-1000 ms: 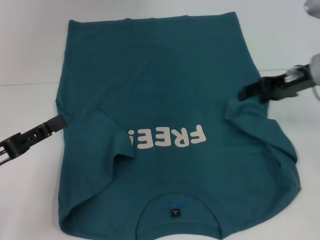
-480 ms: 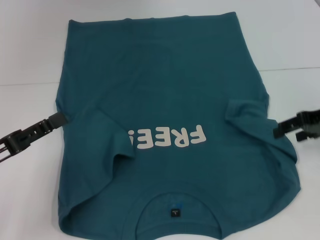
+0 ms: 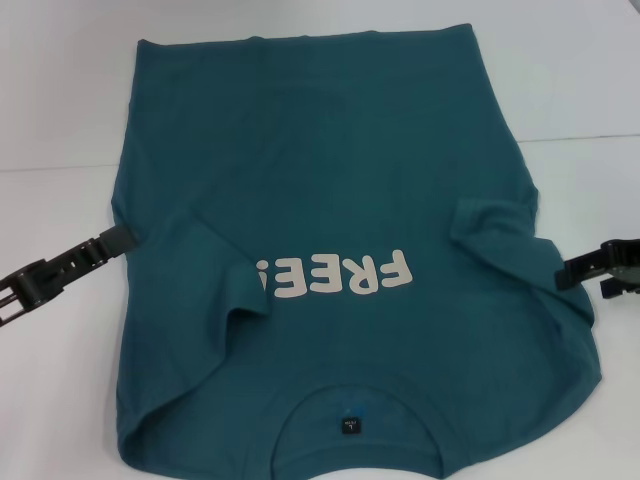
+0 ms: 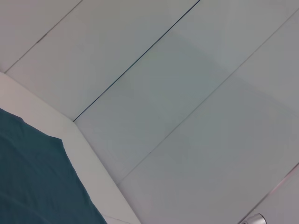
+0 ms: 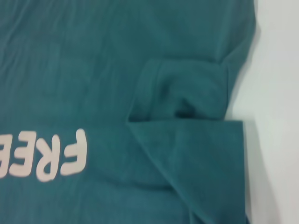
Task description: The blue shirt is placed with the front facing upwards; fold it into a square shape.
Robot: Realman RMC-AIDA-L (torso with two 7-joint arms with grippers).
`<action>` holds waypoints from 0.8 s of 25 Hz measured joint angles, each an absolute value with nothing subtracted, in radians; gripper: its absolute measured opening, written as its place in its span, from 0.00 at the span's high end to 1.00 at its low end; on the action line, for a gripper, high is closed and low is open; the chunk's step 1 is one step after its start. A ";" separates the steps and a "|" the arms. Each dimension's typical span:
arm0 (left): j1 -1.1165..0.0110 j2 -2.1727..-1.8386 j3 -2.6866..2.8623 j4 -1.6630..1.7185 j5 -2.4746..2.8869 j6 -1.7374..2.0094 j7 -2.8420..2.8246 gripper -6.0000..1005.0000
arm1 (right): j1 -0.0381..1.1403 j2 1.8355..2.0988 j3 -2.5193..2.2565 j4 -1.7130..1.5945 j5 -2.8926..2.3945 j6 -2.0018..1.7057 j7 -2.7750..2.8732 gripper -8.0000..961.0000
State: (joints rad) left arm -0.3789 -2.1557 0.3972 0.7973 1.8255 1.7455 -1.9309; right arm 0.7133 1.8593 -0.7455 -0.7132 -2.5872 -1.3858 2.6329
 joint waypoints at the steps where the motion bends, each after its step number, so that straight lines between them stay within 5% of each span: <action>1: -0.379 -2.156 0.397 0.796 1.825 1.746 -1.930 0.13 | 0.713 1.864 -0.745 -0.713 -2.587 -1.376 2.633 0.16; 20: -0.374 -2.151 0.397 0.775 1.825 1.734 -1.924 0.13 | 0.739 1.910 -0.738 -0.648 -2.616 -1.246 2.634 0.17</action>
